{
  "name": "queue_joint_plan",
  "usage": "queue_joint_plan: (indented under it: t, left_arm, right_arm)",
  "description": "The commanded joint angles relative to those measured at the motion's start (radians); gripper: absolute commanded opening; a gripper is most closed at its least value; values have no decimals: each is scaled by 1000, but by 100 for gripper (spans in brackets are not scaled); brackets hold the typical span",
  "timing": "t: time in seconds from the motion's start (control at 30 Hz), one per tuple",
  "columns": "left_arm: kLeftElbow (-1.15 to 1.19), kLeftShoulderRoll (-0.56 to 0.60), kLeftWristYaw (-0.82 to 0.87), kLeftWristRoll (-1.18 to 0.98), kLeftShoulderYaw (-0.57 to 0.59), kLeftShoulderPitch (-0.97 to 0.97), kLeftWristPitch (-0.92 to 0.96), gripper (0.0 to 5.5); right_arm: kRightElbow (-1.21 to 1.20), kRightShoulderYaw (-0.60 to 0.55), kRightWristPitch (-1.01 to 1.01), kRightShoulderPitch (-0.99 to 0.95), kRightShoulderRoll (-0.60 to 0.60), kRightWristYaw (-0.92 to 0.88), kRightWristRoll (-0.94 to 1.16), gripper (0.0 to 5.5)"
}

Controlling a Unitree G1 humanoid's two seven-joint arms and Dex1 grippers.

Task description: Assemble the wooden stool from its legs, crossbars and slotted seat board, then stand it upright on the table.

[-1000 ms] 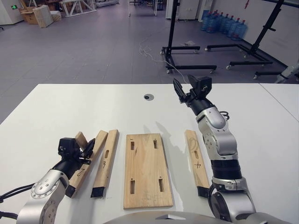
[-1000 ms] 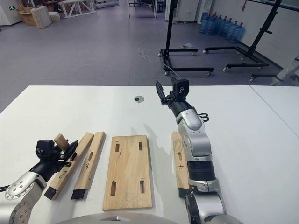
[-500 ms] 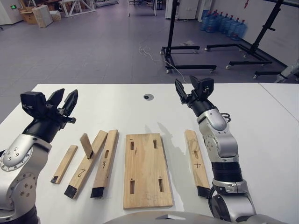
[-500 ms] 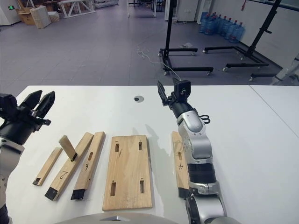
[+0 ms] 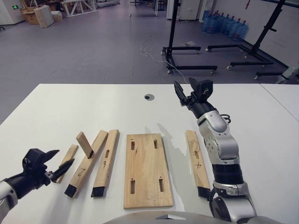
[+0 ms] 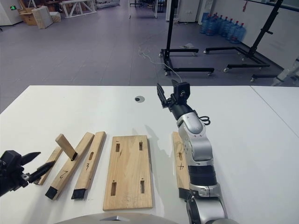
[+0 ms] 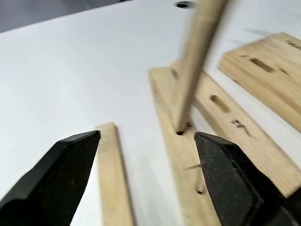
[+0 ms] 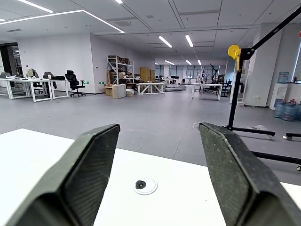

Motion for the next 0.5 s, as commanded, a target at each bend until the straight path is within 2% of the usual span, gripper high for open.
queue_joint_plan:
  t: [0.03,0.37,0.5]
  left_arm:
    - [-82,20,-1,-16,-56,13,83,419]
    - [-129,12,116,106,-201,1,190,419]
    - [-115,14,147,128,-222,-13,227,358]
  right_arm:
    - [-30,6,25,15,-4,0,1,310]
    - [-53,13,46,22,0,-5,4,310]
    - [-67,14,53,32,4,-9,5,310]
